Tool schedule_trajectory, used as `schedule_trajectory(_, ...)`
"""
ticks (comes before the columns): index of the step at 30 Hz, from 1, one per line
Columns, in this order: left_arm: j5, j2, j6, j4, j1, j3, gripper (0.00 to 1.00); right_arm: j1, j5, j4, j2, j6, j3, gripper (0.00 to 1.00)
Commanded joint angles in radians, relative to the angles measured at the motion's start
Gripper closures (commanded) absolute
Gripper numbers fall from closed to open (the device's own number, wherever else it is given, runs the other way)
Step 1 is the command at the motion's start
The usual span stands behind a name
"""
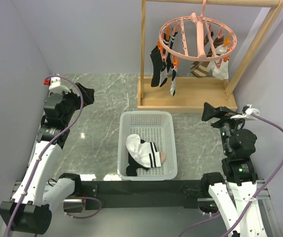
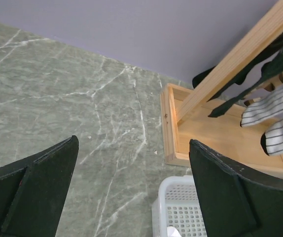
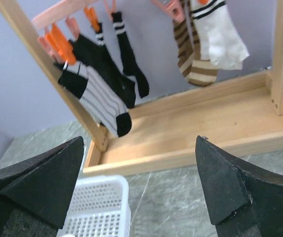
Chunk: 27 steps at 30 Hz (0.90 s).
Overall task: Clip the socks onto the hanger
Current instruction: Open the clamp at the hanger.
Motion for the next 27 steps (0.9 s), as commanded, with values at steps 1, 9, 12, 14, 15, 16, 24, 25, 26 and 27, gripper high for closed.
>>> schedule_trajectory(1, 0.069, -0.028, 0.011, 0.037, -0.001, -0.012, 0.01, 0.000, -0.082, -0.011, 0.006, -0.038, -0.009, 0.00)
schedule_trajectory(9, 0.341, 0.006, 0.132, 0.053, -0.036, -0.018, 0.01, 0.000, -0.138, 0.022, 0.018, -0.049, -0.046, 0.00)
schedule_trajectory(12, 0.371, 0.042, 0.192, 0.008, -0.088, 0.008, 0.01, 0.000, -0.138, 0.047, 0.033, -0.030, -0.050, 0.00)
schedule_trajectory(14, 0.380, 0.067, 0.243, -0.021, -0.166, 0.028, 0.01, 0.000, -0.154, 0.084, 0.039, -0.015, -0.079, 0.00)
schedule_trajectory(15, 0.379, 0.076, 0.293, -0.056, -0.197, 0.048, 0.02, -0.002, -0.160, 0.127, 0.041, -0.010, -0.093, 0.00)
schedule_trajectory(16, 0.377, 0.087, 0.318, -0.072, -0.229, 0.057, 0.03, 0.001, -0.165, 0.146, 0.044, -0.004, -0.118, 0.00)
schedule_trajectory(24, 0.500, 0.288, 0.540, -0.196, -0.449, 0.189, 0.11, 0.000, -0.157, 0.175, 0.105, -0.007, -0.124, 0.00)
schedule_trajectory(25, 0.489, 0.314, 0.565, -0.214, -0.475, 0.230, 0.12, -0.002, -0.161, 0.178, 0.108, -0.004, -0.132, 0.00)
schedule_trajectory(26, 0.468, 0.370, 0.592, -0.254, -0.522, 0.253, 0.13, 0.000, -0.165, 0.183, 0.111, -0.003, -0.136, 0.01)
schedule_trajectory(27, 0.455, 0.400, 0.644, -0.279, -0.543, 0.276, 0.16, 0.000, -0.166, 0.184, 0.108, 0.000, -0.142, 0.00)
